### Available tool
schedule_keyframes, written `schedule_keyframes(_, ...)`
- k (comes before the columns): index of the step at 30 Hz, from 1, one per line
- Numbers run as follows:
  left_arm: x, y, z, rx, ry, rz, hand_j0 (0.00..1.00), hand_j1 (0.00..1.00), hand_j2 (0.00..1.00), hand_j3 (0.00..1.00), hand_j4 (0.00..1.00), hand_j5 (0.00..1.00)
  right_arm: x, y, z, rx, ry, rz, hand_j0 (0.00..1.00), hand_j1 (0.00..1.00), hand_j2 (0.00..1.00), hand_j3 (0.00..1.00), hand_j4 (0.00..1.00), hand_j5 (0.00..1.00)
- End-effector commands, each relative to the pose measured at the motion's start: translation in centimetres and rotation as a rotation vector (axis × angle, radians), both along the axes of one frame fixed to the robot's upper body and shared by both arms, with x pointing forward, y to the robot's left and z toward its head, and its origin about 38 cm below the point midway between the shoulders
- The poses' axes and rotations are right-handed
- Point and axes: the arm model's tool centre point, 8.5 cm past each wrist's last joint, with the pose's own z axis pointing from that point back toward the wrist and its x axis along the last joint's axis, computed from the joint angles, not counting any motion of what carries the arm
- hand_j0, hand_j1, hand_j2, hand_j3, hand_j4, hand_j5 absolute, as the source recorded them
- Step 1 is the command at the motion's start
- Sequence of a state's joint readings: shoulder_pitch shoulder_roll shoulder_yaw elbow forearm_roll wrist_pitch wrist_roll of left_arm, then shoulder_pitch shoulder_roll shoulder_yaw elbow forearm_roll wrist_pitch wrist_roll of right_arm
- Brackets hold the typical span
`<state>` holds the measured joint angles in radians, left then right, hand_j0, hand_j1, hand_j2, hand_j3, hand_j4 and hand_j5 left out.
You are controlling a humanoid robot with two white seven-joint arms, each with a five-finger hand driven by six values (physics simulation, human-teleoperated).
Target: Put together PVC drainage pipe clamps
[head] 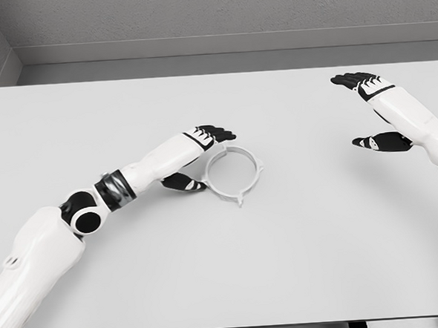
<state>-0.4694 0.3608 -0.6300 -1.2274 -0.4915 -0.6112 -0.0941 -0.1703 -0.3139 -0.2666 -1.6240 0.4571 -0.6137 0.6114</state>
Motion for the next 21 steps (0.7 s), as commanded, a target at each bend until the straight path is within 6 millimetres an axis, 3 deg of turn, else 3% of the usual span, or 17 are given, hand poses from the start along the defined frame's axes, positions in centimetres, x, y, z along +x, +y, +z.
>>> schedule_keyframes(1, 0.0, 0.0, 0.1, -0.008, 0.002, 0.002, 1.0, 1.0, 1.0, 1.0, 1.0, 1.0, 0.0, 0.0, 0.1, 0.008, -0.001, 0.0, 1.0, 1.0, 1.0, 1.0, 1.0, 1.0)
schedule_keyframes(7, 0.5, 0.7, 0.6, 0.0, -0.011, 0.013, 1.0, 1.0, 1.0, 1.0, 1.0, 1.0, 0.0, 0.0, 0.1, 0.008, -0.001, 0.0, 1.0, 1.0, 1.0, 1.0, 1.0, 1.0)
schedule_keyframes(12, 1.8, 5.5, 2.5, 0.079, -0.052, 0.066, 1.0, 1.0, 1.0, 1.0, 1.0, 1.0, 0.0, 0.0, 0.1, 0.008, -0.001, 0.0, 1.0, 1.0, 1.0, 1.0, 1.0, 1.0)
schedule_keyframes(18, 2.4, 5.9, 3.5, 0.089, -0.077, 0.071, 1.0, 1.0, 1.0, 1.0, 1.0, 1.0, 0.0, 0.0, 0.1, 0.008, -0.001, 0.0, 1.0, 1.0, 1.0, 1.0, 1.0, 1.0)
schedule_keyframes(21, 3.1, 11.2, 4.3, 0.154, -0.085, 0.165, 1.0, 1.0, 1.0, 1.0, 1.0, 1.0, 0.0, 0.0, 0.1, 0.008, -0.001, 0.0, 1.0, 1.0, 1.0, 1.0, 1.0, 1.0)
